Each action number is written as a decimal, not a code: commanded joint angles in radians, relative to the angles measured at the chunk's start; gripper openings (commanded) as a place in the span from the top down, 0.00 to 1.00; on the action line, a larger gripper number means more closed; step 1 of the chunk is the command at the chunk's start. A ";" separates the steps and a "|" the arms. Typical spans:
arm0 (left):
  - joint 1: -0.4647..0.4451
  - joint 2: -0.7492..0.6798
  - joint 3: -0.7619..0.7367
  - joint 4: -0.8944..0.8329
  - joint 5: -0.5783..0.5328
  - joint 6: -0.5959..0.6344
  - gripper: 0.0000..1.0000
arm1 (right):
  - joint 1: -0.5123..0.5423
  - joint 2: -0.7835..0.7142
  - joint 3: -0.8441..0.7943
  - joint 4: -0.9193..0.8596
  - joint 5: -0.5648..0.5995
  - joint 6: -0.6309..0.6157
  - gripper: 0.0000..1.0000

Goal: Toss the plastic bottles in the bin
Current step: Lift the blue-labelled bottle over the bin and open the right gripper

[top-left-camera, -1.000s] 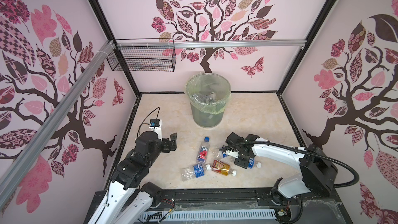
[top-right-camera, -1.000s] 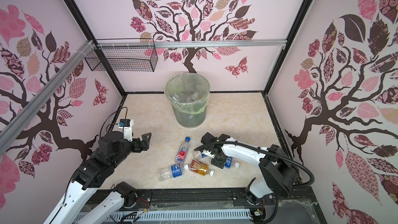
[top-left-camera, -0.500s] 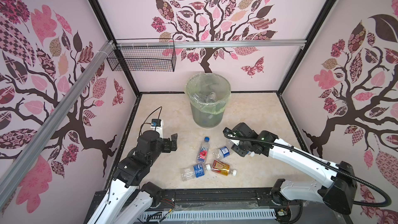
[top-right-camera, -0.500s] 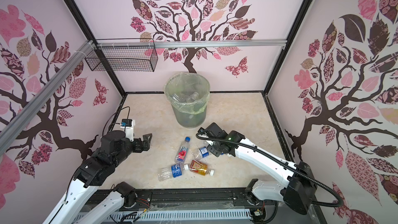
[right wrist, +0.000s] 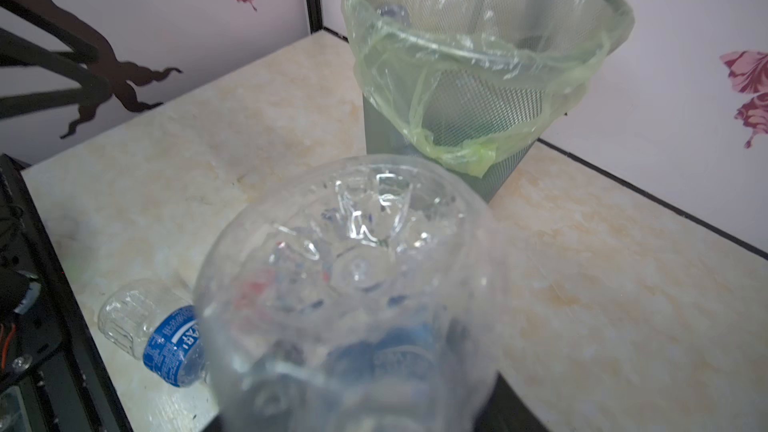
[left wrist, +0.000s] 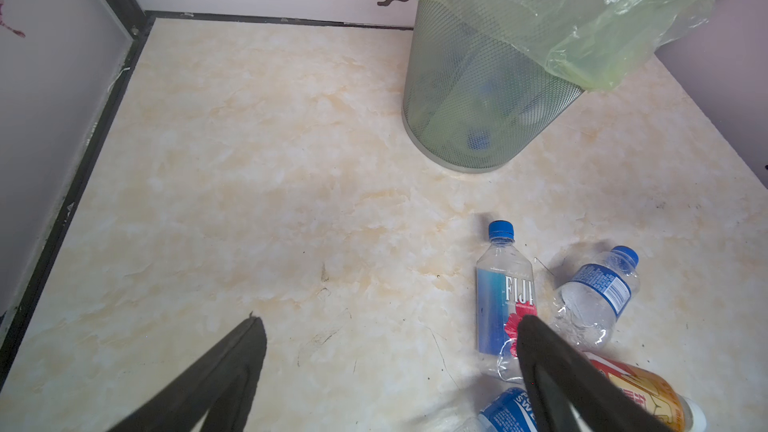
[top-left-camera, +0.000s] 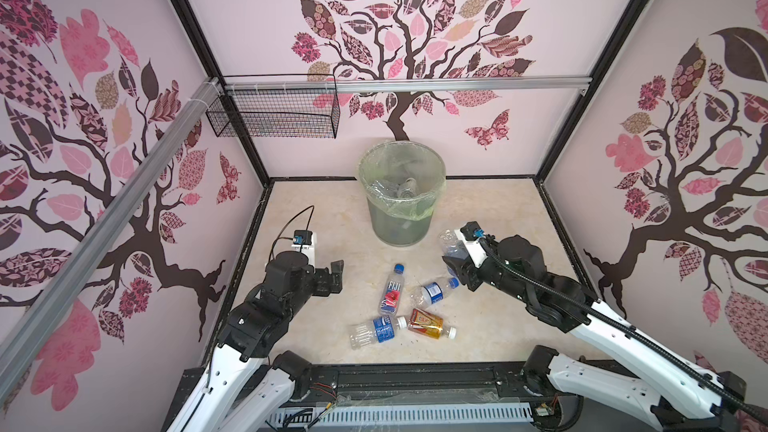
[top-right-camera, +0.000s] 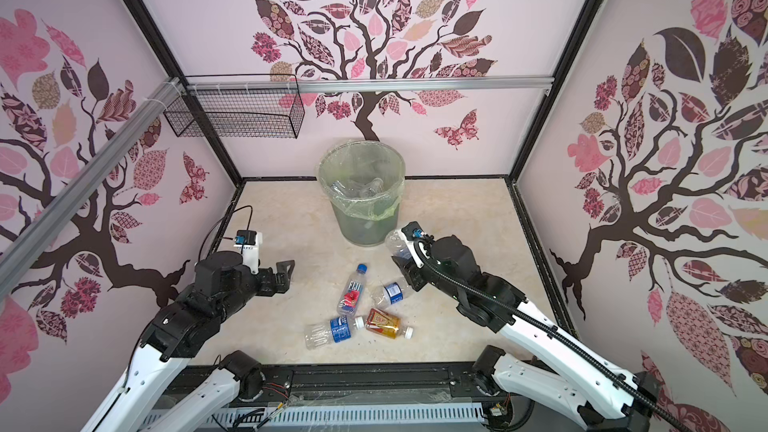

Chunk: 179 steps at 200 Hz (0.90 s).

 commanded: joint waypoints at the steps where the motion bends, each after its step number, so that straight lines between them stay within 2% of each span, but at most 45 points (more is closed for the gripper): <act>1: 0.003 -0.003 0.042 -0.013 0.016 -0.012 0.02 | 0.004 -0.037 -0.019 0.101 0.006 0.030 0.50; 28: 0.003 -0.010 0.042 -0.015 0.042 -0.014 0.02 | 0.004 -0.025 0.015 0.154 0.048 0.021 0.48; 60: 0.003 -0.017 0.046 0.000 0.054 -0.018 0.02 | 0.001 0.120 0.172 0.241 0.087 -0.062 0.44; 77: 0.003 -0.016 0.057 0.000 0.062 -0.013 0.02 | -0.030 0.254 0.334 0.251 0.060 -0.125 0.43; 102: 0.003 -0.015 0.084 -0.023 0.111 0.014 0.02 | -0.132 0.466 0.560 0.294 -0.059 -0.100 0.41; 111: 0.003 -0.012 0.095 -0.032 0.156 0.028 0.02 | -0.163 0.545 0.635 0.305 -0.092 -0.080 0.37; 126: 0.003 -0.008 0.108 -0.046 0.211 0.037 0.02 | -0.189 0.692 0.787 0.245 -0.123 -0.110 0.15; 147: 0.003 -0.010 0.128 -0.070 0.231 0.048 0.02 | -0.198 0.867 0.993 0.081 -0.100 -0.156 0.10; 161: 0.003 -0.015 0.141 -0.094 0.226 0.059 0.02 | -0.198 0.882 0.989 0.071 -0.106 -0.151 0.10; 179: 0.003 -0.019 0.149 -0.105 0.228 0.070 0.02 | -0.198 0.790 0.853 0.161 -0.131 -0.132 0.08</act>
